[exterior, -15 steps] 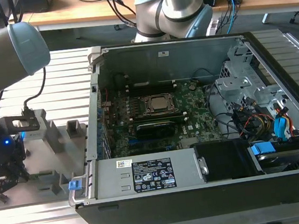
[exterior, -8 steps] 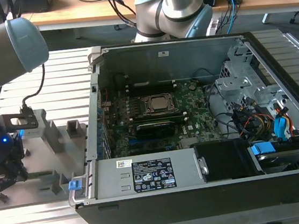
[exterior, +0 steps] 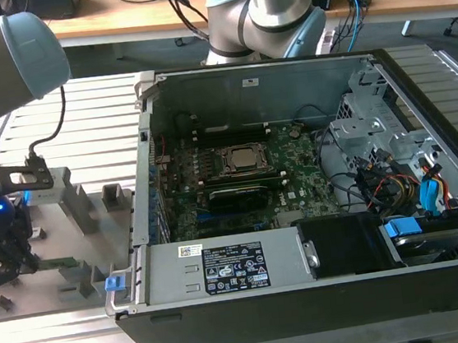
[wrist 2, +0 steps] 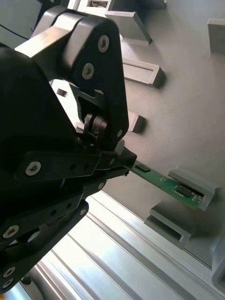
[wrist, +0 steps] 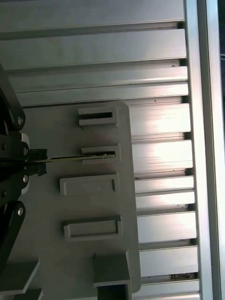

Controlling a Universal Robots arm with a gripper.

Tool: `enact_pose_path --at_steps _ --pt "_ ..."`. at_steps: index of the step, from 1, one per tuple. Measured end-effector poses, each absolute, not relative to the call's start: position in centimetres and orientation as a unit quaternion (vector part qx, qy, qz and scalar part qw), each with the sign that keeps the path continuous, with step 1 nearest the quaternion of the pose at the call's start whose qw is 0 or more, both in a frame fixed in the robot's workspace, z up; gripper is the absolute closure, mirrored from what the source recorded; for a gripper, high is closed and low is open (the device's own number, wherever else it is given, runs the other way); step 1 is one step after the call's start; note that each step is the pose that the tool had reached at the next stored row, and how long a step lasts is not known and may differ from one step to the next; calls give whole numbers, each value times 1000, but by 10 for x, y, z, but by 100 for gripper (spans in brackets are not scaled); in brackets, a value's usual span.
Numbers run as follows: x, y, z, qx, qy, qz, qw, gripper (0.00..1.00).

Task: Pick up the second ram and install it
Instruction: 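Pick up the second ram and move it above second insertion slot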

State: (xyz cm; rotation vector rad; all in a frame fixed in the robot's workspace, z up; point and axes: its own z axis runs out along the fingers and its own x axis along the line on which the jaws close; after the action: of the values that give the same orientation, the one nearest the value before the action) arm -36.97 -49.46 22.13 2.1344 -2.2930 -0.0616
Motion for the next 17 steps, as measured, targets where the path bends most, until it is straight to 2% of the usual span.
enact_pose_path --at_steps 17 --pt "-370 -494 254 681 -732 -20 4 86"
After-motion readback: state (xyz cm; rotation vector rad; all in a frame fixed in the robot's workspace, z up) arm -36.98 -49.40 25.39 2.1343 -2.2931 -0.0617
